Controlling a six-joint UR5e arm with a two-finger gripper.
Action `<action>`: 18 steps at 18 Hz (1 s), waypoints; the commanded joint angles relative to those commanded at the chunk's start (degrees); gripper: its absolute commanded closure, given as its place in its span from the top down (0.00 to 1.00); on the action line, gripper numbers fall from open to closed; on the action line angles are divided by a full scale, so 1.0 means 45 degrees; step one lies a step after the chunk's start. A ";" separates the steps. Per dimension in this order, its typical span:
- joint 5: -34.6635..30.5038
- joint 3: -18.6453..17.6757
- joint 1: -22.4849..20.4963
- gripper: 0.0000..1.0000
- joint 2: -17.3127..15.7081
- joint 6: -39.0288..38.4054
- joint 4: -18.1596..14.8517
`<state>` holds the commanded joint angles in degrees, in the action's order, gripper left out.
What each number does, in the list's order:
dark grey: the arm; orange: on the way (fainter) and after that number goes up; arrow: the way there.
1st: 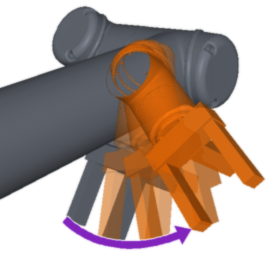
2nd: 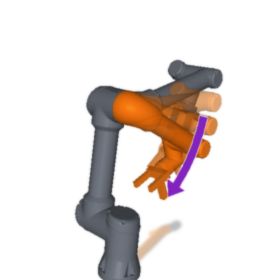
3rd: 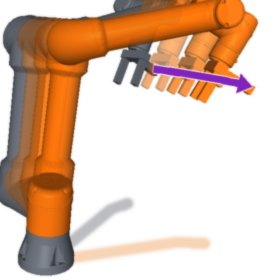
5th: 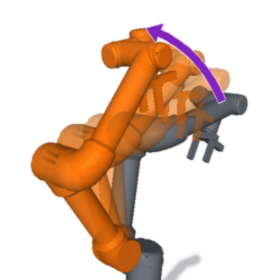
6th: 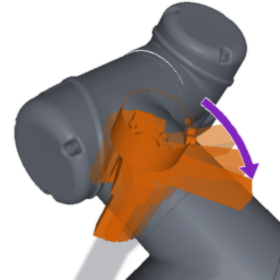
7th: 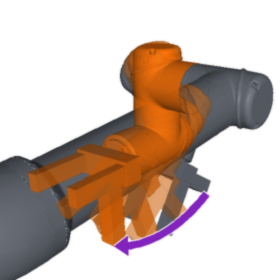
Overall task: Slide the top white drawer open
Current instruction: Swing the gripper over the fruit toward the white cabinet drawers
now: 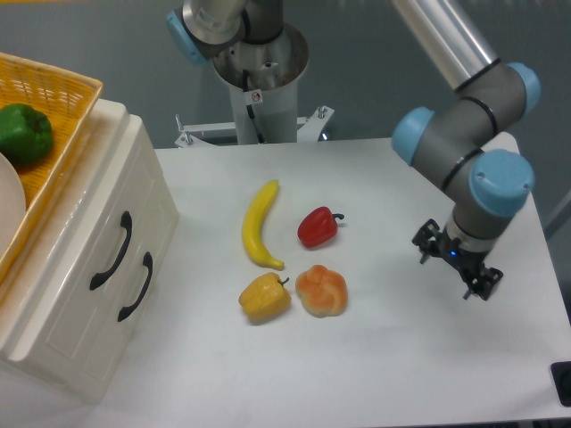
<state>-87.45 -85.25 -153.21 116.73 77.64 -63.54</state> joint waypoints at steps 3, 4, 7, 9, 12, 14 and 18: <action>0.0058 0.0039 0.0762 1.00 -0.0295 -0.2244 -0.0020; 0.0194 0.0039 0.1016 1.00 -0.0334 -0.3354 -0.0020; 0.0625 0.0039 0.1583 1.00 -0.0315 -0.5724 -0.0058; 0.0586 0.0039 0.2012 1.00 -0.0373 -0.6274 -0.0117; 0.0625 0.0058 0.2676 1.00 -0.0685 -0.7793 -0.0137; 0.0896 0.0136 0.3048 1.00 -0.0861 -0.8616 -0.0137; 0.1893 0.0156 0.3555 1.00 -0.1291 -0.9458 -0.0408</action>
<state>-78.93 -84.55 -137.21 110.92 35.08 -65.38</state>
